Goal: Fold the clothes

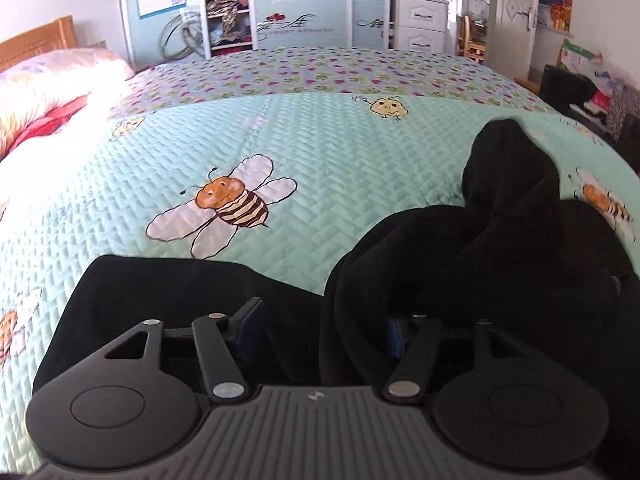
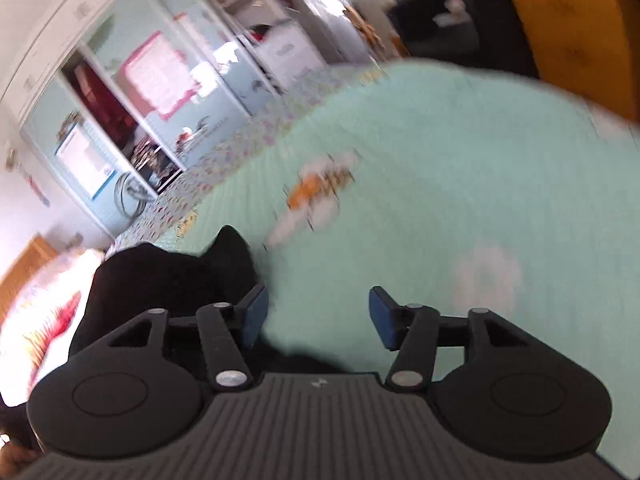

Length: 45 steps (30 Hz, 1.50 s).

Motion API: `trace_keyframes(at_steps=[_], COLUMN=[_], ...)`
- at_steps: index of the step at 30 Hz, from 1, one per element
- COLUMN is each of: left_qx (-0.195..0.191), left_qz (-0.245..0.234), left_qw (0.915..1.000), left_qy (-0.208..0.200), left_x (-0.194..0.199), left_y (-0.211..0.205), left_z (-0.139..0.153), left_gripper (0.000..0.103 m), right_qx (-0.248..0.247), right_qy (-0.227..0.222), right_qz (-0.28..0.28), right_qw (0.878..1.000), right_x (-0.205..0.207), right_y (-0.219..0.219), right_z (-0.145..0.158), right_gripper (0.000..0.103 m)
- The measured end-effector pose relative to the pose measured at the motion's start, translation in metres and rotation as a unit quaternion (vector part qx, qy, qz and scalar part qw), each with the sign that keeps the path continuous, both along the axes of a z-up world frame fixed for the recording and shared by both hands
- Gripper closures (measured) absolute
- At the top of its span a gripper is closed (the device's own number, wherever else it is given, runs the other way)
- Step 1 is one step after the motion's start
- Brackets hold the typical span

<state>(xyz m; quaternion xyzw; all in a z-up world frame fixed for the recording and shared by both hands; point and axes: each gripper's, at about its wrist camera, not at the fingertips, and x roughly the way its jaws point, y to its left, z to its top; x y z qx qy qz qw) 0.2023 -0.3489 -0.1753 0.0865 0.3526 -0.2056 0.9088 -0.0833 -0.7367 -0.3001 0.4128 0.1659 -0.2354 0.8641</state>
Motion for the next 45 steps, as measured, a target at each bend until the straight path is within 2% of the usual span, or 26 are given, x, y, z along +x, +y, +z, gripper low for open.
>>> trace_keyframes(at_steps=[3,5,6,7,9,11,13,14,17,19,23,24,26,29,31,32,33,34,35,36,41,45], left_qx=[-0.032,-0.053,-0.061,-0.065,-0.066,-0.042,-0.017,-0.009,-0.002,-0.008,-0.018,-0.021,-0.03,-0.034,-0.025,-0.022,-0.023,-0.025,-0.03,-0.035,-0.041,-0.038], left_qz=[0.027,0.032,0.032,0.027,-0.006,-0.051,-0.086,-0.096,-0.109,-0.112,-0.129,-0.136,-0.152,-0.183,-0.198,-0.206,-0.214,-0.222,-0.229,-0.232,-0.236,-0.233], left_qw=[0.999,0.9976,0.997,0.9967,0.9968,0.9966,0.9952,0.9945,0.9929,0.9924,0.9904,0.9894,0.9868,0.9818,0.9795,0.9781,0.9764,0.9746,0.9729,0.972,0.97,0.9698], left_qy=[0.015,0.03,0.037,0.042,0.044,0.049,0.044,0.042,0.048,0.05,0.047,0.046,0.047,0.04,0.028,0.022,0.017,0.012,0.011,0.013,0.04,0.062], left_x=[-0.014,-0.026,-0.037,-0.046,-0.068,-0.09,-0.11,-0.116,-0.127,-0.13,-0.136,-0.139,-0.146,-0.16,-0.169,-0.173,-0.177,-0.18,-0.182,-0.183,-0.183,-0.182], left_y=[0.02,0.031,0.035,0.038,0.043,0.038,0.03,0.027,0.017,0.011,-0.003,-0.006,-0.013,-0.028,-0.036,-0.04,-0.042,-0.044,-0.045,-0.047,-0.058,-0.061], left_z=[0.011,0.013,0.014,0.014,0.014,0.013,0.01,0.008,0.009,0.012,0.02,0.021,0.024,0.027,0.03,0.031,0.033,0.034,0.034,0.033,0.023,0.015], left_gripper=[0.032,0.031,0.031,0.031,0.03,0.03,0.03,0.03,0.03,0.03,0.03,0.03,0.03,0.03,0.03,0.03,0.03,0.03,0.03,0.03,0.029,0.029], right_qx=[0.086,0.102,0.107,0.113,0.121,0.106,0.09,0.091,0.087,0.073,0.054,0.051,0.039,0.026,0.056,0.066,0.074,0.082,0.089,0.095,0.166,0.17], right_qy=[-0.05,-0.087,-0.099,-0.106,-0.109,-0.08,-0.047,-0.045,-0.08,-0.124,-0.218,-0.228,-0.212,-0.15,-0.151,-0.153,-0.154,-0.153,-0.149,-0.137,-0.083,-0.102], right_qz=[-0.039,-0.041,-0.035,-0.022,0.014,0.024,0.025,0.025,0.02,0.027,0.095,0.118,0.166,0.216,0.191,0.163,0.134,0.105,0.077,0.055,0.038,0.04], right_qw=[0.994,0.99,0.989,0.988,0.987,0.991,0.994,0.995,0.993,0.989,0.97,0.965,0.962,0.964,0.968,0.972,0.976,0.979,0.982,0.984,0.982,0.979], right_x=[-0.034,-0.045,-0.045,-0.042,-0.026,-0.012,-0.002,-0.001,-0.018,-0.04,-0.086,-0.094,-0.099,-0.093,-0.098,-0.102,-0.106,-0.11,-0.112,-0.113,-0.076,-0.048], right_y=[0.015,0.021,0.022,0.021,0.018,0.018,0.018,0.019,0.025,0.036,0.064,0.074,0.1,0.136,0.135,0.129,0.121,0.111,0.101,0.092,0.055,0.045], right_z=[-0.031,-0.038,-0.038,-0.035,-0.03,-0.027,-0.025,-0.026,-0.021,-0.007,0.021,0.026,0.031,0.024,0.01,0.005,0.003,0.0,-0.002,-0.004,-0.025,-0.033], right_gripper=[0.035,0.033,0.025,0.02,0.018,0.019,0.043,0.064,0.073,0.078,0.08,0.084,0.085,0.085,0.082,0.076,0.06,0.048,0.026,0.019,0.019,0.019])
